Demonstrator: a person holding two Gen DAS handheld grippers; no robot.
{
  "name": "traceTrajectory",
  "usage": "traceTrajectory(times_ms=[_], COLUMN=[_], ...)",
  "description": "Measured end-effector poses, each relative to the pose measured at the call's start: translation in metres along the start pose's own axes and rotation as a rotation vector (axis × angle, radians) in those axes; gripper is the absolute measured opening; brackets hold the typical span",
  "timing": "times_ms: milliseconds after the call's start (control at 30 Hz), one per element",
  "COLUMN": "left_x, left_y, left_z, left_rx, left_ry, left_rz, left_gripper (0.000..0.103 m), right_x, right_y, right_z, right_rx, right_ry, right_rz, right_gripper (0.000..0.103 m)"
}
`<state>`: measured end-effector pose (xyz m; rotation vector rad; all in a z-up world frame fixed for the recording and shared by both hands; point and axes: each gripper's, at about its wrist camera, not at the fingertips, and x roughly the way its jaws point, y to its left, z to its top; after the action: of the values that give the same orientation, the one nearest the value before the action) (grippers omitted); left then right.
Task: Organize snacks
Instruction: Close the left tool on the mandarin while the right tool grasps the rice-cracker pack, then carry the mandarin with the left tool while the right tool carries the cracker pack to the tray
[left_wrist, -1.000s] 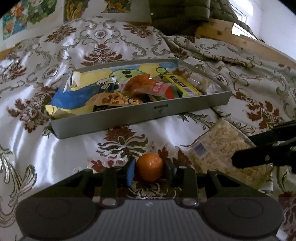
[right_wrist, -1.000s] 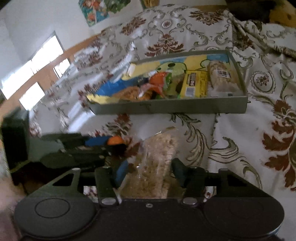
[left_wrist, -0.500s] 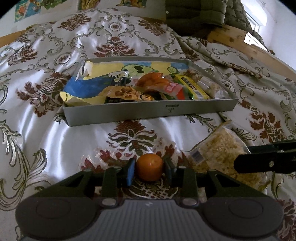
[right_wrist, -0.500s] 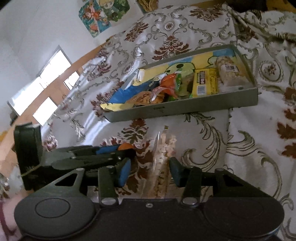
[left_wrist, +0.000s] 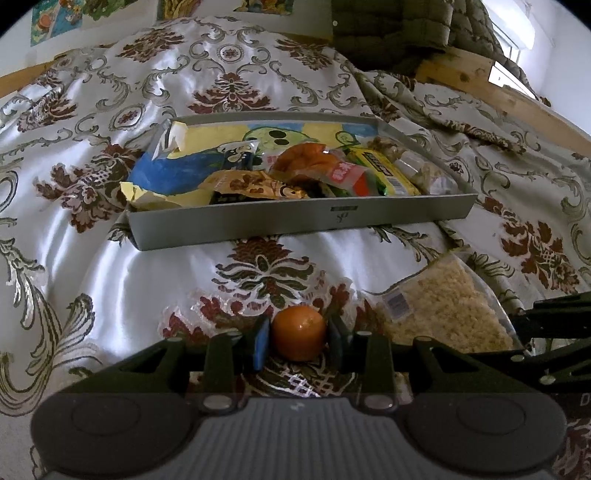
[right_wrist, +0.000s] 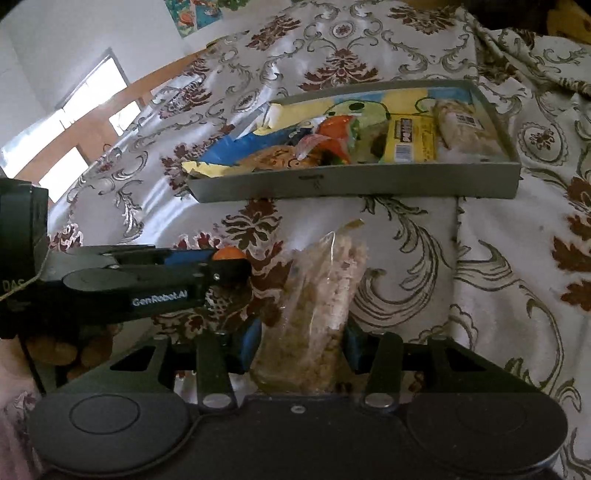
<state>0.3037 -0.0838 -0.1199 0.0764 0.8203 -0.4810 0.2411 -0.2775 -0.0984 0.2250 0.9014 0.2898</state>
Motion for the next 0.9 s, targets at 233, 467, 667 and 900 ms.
traceTrajectory(times_ms=[233, 467, 667, 900], left_x=[0.002, 0.002, 0.001, -0.003], left_y=[-0.002, -0.003, -0.003, -0.006], left_z=[0.0, 0.0, 0.001, 0.003], left_rx=[0.013, 0.018, 0.025, 0.028], left_ry=[-0.001, -0.001, -0.004, -0.027], left_rz=[0.009, 0.011, 0.011, 0.006], left_gripper=[0.037, 0.037, 0.037, 0.037], right_x=[0.012, 0.008, 0.001, -0.005], right_y=[0.004, 0.017, 0.039, 0.047], right_z=[-0.006, -0.004, -0.004, -0.002], right_rx=[-0.028, -0.105, -0.241, -0.308], right_ry=[0.03, 0.001, -0.034, -0.071], right_rz=[-0.027, -0.063, -0.119, -0.189], right_gripper=[0.049, 0.041, 0.032, 0.023])
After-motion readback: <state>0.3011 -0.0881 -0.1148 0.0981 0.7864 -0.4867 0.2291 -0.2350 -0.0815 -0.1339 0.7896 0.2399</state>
